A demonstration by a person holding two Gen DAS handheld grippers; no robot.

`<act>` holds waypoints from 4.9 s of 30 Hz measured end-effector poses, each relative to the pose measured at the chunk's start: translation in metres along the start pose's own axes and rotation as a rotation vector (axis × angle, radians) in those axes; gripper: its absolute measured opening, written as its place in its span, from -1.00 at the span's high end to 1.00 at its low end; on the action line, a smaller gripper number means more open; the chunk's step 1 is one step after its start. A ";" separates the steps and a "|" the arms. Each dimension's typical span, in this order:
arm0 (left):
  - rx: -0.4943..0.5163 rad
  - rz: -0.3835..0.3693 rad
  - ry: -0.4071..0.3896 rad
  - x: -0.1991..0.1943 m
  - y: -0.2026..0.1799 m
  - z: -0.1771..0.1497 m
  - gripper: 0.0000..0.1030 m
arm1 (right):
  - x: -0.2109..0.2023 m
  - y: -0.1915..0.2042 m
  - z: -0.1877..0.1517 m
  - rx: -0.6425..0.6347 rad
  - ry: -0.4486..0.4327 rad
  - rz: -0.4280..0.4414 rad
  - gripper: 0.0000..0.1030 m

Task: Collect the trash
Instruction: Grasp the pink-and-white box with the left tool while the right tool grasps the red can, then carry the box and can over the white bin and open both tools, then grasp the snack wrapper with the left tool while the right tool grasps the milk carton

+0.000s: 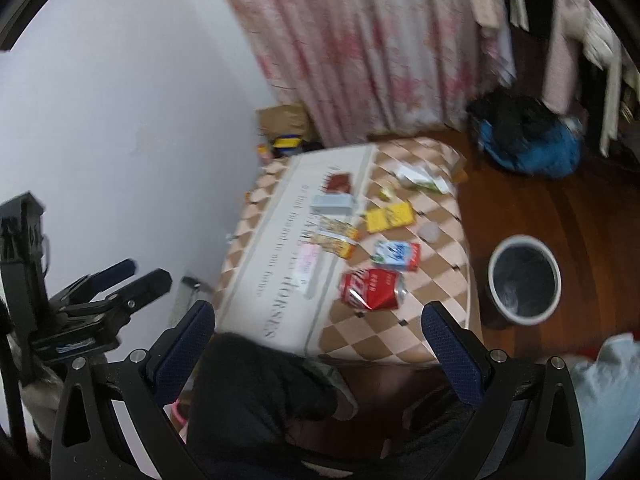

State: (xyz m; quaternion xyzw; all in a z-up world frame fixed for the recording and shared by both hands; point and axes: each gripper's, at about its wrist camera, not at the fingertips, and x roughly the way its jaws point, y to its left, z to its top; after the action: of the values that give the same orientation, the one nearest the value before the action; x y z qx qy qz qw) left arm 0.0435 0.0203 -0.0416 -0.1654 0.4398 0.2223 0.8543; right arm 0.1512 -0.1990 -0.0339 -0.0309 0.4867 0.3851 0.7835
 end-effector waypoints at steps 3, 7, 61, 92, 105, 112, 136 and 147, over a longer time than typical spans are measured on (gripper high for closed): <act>-0.022 0.067 0.070 0.053 0.012 -0.005 -1.00 | 0.050 -0.022 -0.003 0.079 0.057 -0.051 -1.00; -0.042 0.156 0.174 0.119 0.028 -0.019 -1.00 | 0.140 -0.053 -0.007 0.172 0.197 -0.099 -1.00; 0.038 0.192 0.256 0.234 0.013 -0.041 0.17 | 0.294 -0.109 -0.025 0.458 0.257 -0.105 0.09; 0.227 -0.245 0.116 0.221 -0.280 0.083 0.17 | 0.064 -0.312 0.044 0.454 -0.127 -0.301 0.12; 0.257 -0.318 0.447 0.407 -0.413 0.055 -0.47 | 0.195 -0.518 -0.013 0.615 0.188 -0.398 0.11; 0.294 -0.210 0.428 0.417 -0.416 0.047 -0.96 | 0.247 -0.556 -0.030 0.645 0.302 -0.408 -0.72; 0.379 -0.095 0.308 0.335 -0.397 0.032 -0.95 | 0.179 -0.494 -0.028 0.537 0.316 -0.581 -1.00; 0.335 -0.154 0.182 0.240 -0.365 0.058 -0.96 | 0.092 -0.432 0.000 0.513 0.168 -0.545 -1.00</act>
State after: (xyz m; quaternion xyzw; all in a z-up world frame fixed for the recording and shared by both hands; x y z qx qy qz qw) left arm 0.3981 -0.2042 -0.1751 -0.0736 0.5320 0.0644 0.8411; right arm 0.4456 -0.4490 -0.2475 0.0065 0.6037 0.0245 0.7968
